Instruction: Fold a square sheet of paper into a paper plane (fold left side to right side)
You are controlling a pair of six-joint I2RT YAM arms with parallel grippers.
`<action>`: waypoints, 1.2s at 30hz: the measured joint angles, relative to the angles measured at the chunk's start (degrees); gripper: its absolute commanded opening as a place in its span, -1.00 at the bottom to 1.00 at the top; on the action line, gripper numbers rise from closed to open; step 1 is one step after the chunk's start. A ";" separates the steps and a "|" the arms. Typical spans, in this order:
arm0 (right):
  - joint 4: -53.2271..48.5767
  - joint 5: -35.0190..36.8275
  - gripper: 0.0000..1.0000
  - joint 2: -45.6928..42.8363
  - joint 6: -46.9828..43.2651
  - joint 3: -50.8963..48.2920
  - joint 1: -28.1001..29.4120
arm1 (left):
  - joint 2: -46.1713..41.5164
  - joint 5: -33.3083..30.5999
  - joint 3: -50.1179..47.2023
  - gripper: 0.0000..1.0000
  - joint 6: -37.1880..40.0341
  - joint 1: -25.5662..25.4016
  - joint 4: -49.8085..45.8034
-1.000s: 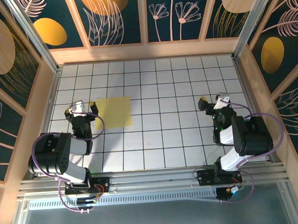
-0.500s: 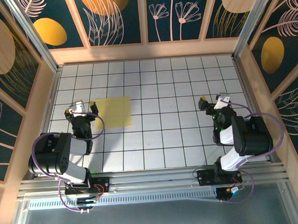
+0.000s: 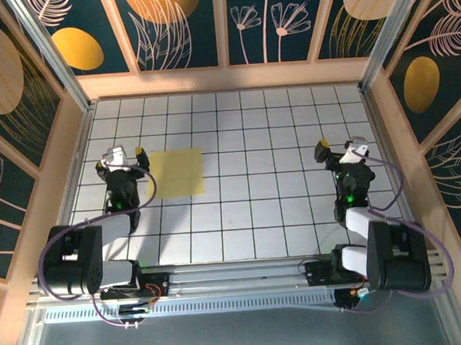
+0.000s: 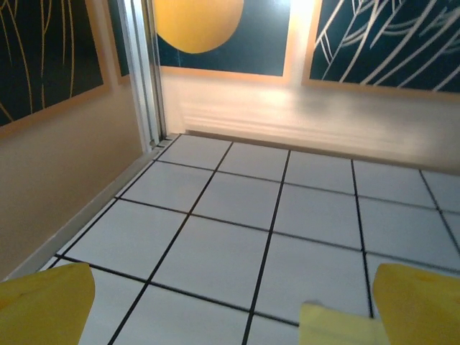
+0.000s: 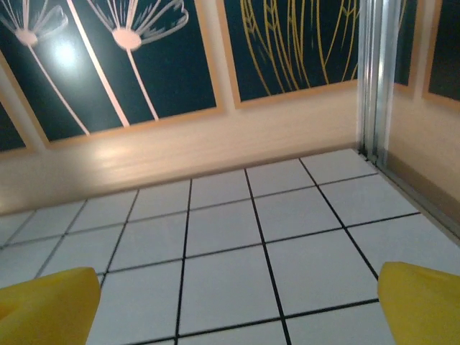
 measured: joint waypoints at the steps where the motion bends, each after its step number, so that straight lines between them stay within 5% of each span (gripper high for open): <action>1: -3.17 0.04 0.99 -2.36 0.96 0.90 0.00 | -1.46 -0.04 2.56 0.98 -1.31 0.00 -4.07; 8: -28.46 -5.16 0.98 -11.06 12.17 10.14 -0.07 | -4.85 7.76 16.48 0.97 -11.67 0.00 -28.68; 15: -45.68 -19.17 0.99 -10.25 22.27 16.31 -0.04 | -0.63 27.34 18.01 0.93 -24.22 -0.15 -42.64; 21: -53.40 -26.47 0.99 -6.80 26.62 17.03 1.88 | 6.10 35.19 17.97 0.90 -28.63 -3.28 -46.99; 36: -61.77 -21.44 0.98 -5.77 25.05 21.99 9.57 | 22.51 39.26 25.70 0.88 -30.14 -7.02 -47.30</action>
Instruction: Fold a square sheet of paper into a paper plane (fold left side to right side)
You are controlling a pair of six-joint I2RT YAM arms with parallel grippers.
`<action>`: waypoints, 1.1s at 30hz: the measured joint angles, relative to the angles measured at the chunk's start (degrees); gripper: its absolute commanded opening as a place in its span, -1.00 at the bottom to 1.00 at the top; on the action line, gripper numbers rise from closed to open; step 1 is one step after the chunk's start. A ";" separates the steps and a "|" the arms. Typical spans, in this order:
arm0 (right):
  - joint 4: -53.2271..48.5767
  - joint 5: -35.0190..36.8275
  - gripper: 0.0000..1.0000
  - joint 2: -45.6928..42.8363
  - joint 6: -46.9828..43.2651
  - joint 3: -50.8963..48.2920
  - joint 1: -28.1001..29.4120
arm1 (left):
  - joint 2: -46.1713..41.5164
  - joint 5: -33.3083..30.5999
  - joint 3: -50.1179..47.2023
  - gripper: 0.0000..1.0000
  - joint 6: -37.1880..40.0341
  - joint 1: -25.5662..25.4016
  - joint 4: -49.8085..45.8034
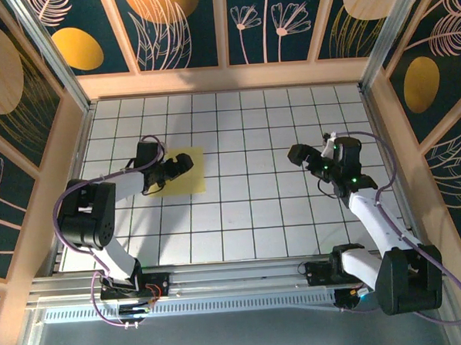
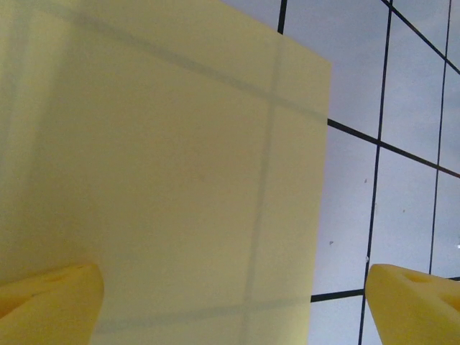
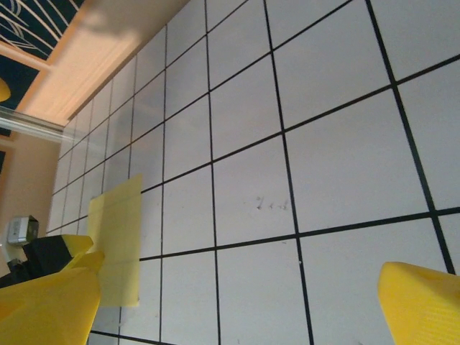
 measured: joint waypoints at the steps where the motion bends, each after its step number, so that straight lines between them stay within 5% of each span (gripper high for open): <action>1: -0.24 0.42 0.99 0.00 -0.07 0.00 0.04 | 0.48 -0.04 0.39 0.87 0.00 -0.04 0.15; 17: -3.48 3.87 0.99 -1.57 -1.57 0.00 0.35 | -0.96 -0.07 -4.57 0.82 -3.43 -3.19 8.28; 33: -4.79 5.33 0.99 -2.97 -1.53 0.00 0.79 | -2.78 -3.13 -11.30 0.86 -21.77 -23.02 21.27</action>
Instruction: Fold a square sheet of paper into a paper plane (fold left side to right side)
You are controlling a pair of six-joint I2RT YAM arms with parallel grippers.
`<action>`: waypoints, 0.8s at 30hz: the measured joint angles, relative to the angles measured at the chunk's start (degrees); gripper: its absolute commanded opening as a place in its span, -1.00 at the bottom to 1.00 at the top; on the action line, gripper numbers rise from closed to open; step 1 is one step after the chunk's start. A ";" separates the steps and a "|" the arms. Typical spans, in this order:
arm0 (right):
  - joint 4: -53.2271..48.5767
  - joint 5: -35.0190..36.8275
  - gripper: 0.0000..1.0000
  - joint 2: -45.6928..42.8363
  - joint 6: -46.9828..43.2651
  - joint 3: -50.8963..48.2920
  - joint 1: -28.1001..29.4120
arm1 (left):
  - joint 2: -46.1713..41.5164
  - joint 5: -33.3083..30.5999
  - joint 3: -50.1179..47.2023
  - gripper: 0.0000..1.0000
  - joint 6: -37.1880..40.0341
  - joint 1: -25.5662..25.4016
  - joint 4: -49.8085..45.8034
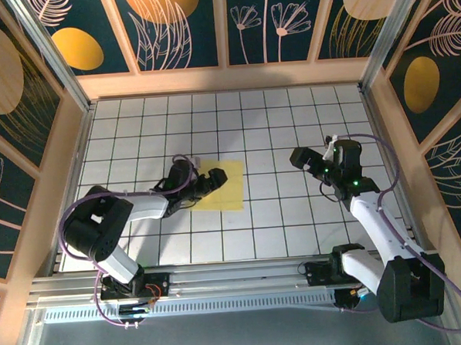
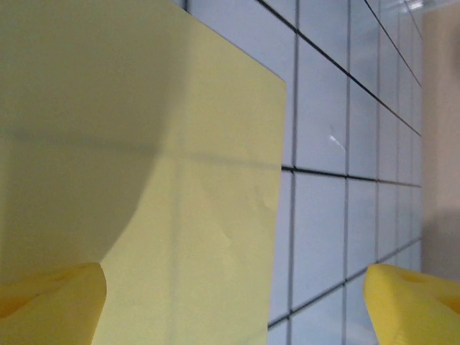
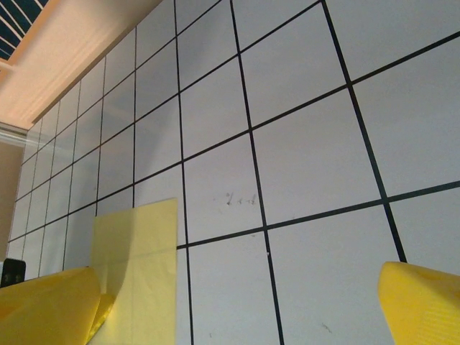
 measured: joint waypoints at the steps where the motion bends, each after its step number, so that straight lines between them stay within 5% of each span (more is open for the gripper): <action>1: -0.15 0.04 0.99 -0.02 -0.02 0.00 0.02 | 0.44 -0.31 0.09 0.86 -1.07 -1.22 0.83; 14: -2.89 2.73 0.96 0.52 -1.73 0.42 1.07 | 3.39 -2.73 2.05 0.88 -12.55 -9.81 5.16; 24: -6.45 12.68 0.98 12.26 -4.55 8.74 13.35 | -1.79 -4.61 2.80 0.90 -12.92 -9.88 -5.18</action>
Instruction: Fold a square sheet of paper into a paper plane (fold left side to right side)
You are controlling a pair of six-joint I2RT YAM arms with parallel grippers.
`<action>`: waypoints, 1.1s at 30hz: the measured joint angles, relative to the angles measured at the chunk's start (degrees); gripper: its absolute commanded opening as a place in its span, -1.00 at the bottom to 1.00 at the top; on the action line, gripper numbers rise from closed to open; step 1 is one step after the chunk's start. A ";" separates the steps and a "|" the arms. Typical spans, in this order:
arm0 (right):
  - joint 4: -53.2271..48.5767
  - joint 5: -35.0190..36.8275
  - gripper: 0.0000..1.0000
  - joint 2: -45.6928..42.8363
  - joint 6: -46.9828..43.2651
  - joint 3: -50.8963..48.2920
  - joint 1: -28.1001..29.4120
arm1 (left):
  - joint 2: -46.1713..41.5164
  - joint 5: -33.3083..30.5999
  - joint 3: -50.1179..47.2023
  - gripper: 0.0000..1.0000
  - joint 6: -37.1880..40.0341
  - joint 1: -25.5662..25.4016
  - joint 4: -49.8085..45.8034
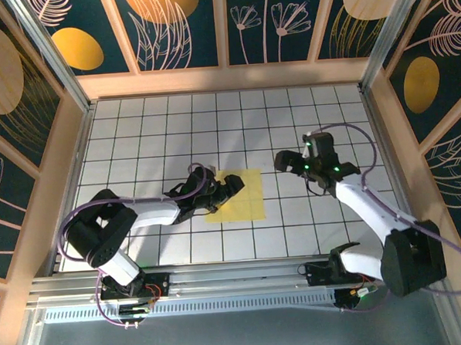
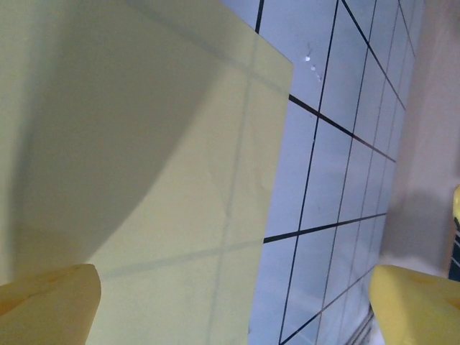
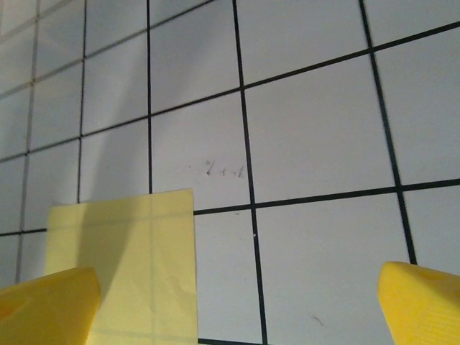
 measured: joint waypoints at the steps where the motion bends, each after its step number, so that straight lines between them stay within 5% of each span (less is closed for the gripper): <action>1: -0.22 0.96 0.99 1.70 -0.02 0.96 1.60 | -1.09 -0.66 0.02 0.88 0.59 0.15 -1.38; 16: -3.54 12.46 0.98 31.63 -3.89 20.48 19.32 | -3.61 -2.69 -2.27 -0.04 8.02 1.36 -10.99; 33: -4.61 12.22 0.85 40.98 -5.99 25.29 21.27 | -1.22 -2.91 -2.27 -0.18 8.92 1.38 -10.29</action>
